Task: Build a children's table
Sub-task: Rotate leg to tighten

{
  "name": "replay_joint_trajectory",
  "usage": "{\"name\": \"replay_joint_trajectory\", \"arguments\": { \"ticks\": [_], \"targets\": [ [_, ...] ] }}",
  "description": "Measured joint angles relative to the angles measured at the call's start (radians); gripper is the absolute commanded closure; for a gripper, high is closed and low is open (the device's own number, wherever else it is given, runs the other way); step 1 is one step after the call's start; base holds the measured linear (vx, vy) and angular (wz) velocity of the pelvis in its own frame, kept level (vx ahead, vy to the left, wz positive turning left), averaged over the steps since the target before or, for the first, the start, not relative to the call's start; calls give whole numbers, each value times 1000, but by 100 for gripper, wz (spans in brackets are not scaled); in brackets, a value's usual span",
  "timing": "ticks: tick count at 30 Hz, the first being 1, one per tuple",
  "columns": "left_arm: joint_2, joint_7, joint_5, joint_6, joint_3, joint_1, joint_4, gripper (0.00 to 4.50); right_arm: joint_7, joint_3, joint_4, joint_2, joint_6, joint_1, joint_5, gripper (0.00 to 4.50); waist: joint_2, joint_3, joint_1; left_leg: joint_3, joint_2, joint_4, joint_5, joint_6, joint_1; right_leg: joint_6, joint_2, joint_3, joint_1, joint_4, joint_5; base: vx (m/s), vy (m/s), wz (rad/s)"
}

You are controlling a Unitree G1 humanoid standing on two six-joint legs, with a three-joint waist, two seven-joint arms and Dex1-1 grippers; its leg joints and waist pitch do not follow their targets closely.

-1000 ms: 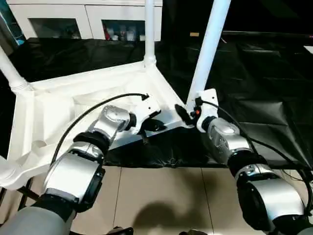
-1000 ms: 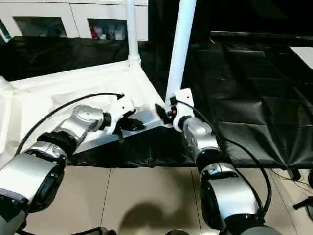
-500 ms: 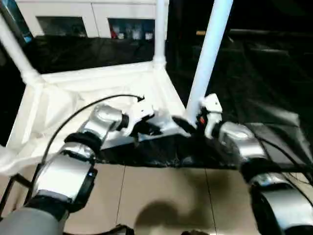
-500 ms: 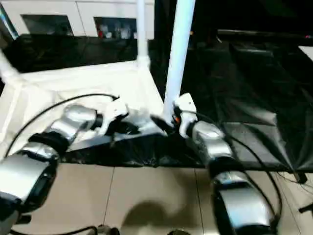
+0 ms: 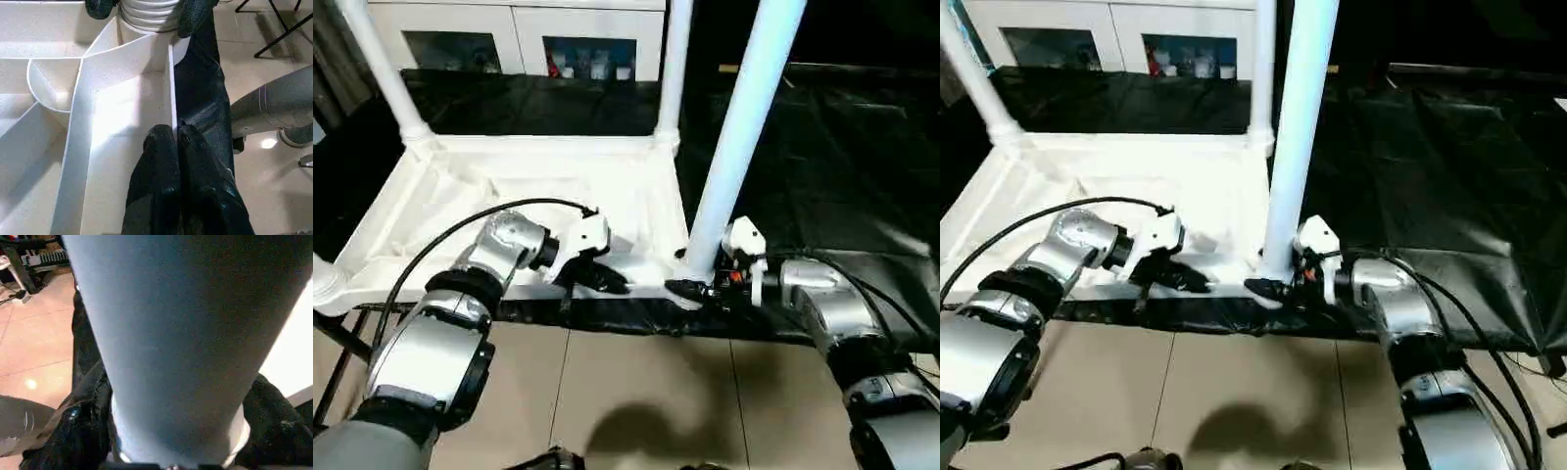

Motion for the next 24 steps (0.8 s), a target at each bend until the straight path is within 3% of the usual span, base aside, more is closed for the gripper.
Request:
{"name": "replay_joint_trajectory", "arguments": {
  "ticks": [10, 19, 24],
  "targets": [
    [-8, 19, -4, 34, 11, 0, 0, 450, -43, -15, -55, 16, 59, 34, 17, 173, 1, -1, 4, 0, 0, 1, 0, 0, 2, 0, 0, 0, 1, 1, 0, 0, 0, 0],
    [-125, 436, -4, 194, 52, -44, 40, 450, -718, -148, 170, 178, 13, -97, -39, 175, 3, 0, -32, 0, -1, 1, 0, -1, 4, 0, 0, 2, 2, 3, 0, 0, 0, 0],
    [-168, 542, -4, 223, 64, -60, 45, 450, -929, -179, 246, 233, -7, -155, -44, 175, 3, 0, -31, 0, -1, 1, 0, -1, 2, 0, 0, 1, 1, 2, 0, 0, 0, 0]
  ]
}}
